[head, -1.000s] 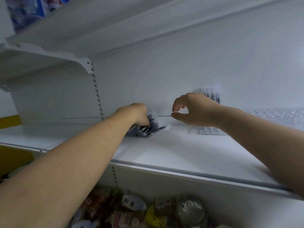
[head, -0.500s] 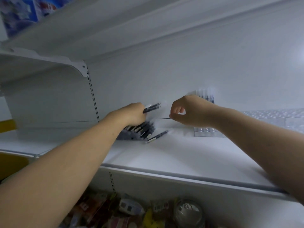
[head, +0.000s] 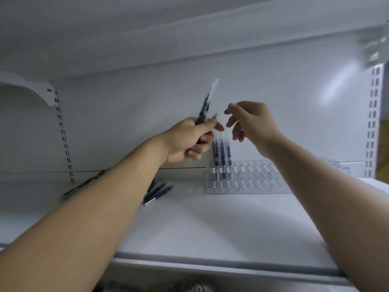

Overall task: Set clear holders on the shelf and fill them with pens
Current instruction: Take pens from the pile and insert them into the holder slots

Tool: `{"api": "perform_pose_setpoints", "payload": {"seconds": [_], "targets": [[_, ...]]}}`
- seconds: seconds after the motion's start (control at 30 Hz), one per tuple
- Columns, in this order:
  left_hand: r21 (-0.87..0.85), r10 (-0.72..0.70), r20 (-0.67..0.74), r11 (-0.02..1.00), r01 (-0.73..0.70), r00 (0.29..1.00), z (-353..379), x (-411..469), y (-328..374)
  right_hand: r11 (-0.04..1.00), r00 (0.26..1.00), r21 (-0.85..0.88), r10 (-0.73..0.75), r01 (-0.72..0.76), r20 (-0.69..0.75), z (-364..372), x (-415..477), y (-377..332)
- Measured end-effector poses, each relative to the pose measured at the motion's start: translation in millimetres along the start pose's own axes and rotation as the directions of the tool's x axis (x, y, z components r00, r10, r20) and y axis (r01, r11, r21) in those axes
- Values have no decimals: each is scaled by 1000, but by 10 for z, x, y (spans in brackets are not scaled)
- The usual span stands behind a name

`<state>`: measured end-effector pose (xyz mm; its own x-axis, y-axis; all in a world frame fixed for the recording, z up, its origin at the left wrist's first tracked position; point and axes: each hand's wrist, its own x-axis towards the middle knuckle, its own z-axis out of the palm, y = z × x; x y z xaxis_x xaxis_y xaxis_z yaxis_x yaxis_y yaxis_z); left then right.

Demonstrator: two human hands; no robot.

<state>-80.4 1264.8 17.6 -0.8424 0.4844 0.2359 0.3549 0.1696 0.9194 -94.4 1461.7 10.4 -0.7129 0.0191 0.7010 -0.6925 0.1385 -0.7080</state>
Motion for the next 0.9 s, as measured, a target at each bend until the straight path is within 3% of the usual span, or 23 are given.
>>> {"api": "perform_pose_setpoints", "payload": {"seconds": [0.17,0.3,0.4,0.53,0.6,0.7,0.8,0.9], "targets": [[-53,39,111,998,-33,993,191,284,39,978,997,199,71,-67,-13,-161,69,32],[-99,51,133,994,-38,990,222,305,-124,992,996,94,88,-87,-12,-179,71,102],[-134,60,129,990,-43,990,176,277,-219,986,993,130,112,-108,-27,-149,79,126],[-140,79,102,988,-64,992,71,205,-295,950,964,304,137,-64,-227,-241,149,97],[-121,81,76,990,-71,994,26,162,-353,949,934,312,156,-51,-323,-333,190,117],[-90,65,44,994,-61,997,-17,128,-412,997,927,46,71,-58,-369,-387,229,227],[-80,52,14,995,-51,999,-5,129,-433,963,962,-266,-44,-30,-269,-329,216,370],[-88,45,-12,995,-46,999,-1,135,-458,912,982,-411,-93,19,-162,-267,177,441]]}}
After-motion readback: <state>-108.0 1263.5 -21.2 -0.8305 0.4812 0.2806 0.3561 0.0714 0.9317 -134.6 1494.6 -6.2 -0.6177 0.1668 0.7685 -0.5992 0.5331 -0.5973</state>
